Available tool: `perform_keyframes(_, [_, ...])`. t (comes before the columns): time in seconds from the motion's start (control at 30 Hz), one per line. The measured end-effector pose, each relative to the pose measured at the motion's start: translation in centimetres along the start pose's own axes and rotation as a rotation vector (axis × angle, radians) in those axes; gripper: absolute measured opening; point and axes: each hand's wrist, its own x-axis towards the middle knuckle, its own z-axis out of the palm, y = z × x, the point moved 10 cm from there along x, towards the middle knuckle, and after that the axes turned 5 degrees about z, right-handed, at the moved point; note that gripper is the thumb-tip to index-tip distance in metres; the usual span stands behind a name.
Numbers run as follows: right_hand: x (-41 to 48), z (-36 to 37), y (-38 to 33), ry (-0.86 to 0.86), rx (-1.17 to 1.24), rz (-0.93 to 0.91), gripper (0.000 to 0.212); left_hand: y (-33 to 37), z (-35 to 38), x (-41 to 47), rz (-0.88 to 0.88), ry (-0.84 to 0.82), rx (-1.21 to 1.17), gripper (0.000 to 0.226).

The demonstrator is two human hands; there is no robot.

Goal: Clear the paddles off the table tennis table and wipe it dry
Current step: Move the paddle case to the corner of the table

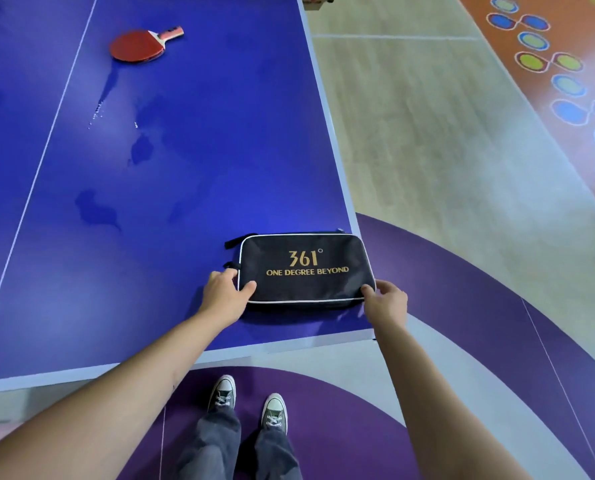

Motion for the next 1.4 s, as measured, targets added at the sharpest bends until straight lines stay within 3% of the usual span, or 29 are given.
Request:
perform_keyframes(0.17, [1.2,2.0,1.0,-0.045,-0.217,-0.104,0.053,-1.9,2.5,-0.6,-0.013,0.002,-0.089,0.033])
perform_keyframes(0.53, [-2.1,1.9,3.5,-0.025,-0.248,-0.175,0.029,-1.6,3.3,-4.2,0.050,0.031,0.029,0.056])
perform_keyframes(0.77, [-1.2,1.7,2.8,-0.063,-0.140,-0.127,0.044,-2.0,3.6,-3.2,0.009,-0.038,-0.094,0.057])
perform_keyframes(1.07, [-1.7,1.0,1.6,0.024,-0.107,-0.117,0.016,-1.4,4.5,-5.8,0.097,-0.083,-0.145,0.069])
perform_keyframes(1.13, [-2.3,1.2,1.8,0.009,-0.150,-0.108,0.029,-1.4,4.4,-6.1,0.114,-0.109,-0.171,0.071])
perform_keyframes(1.23, [-3.6,1.4,2.1,0.013,-0.309,-0.097,0.073,-1.4,2.9,-5.5,0.129,-0.117,-0.055,0.065])
perform_keyframes(1.4, [-7.8,1.0,0.0,0.094,-0.370,-0.268,0.069,2.0,-0.9,-6.0,0.307,-0.057,0.218,0.053])
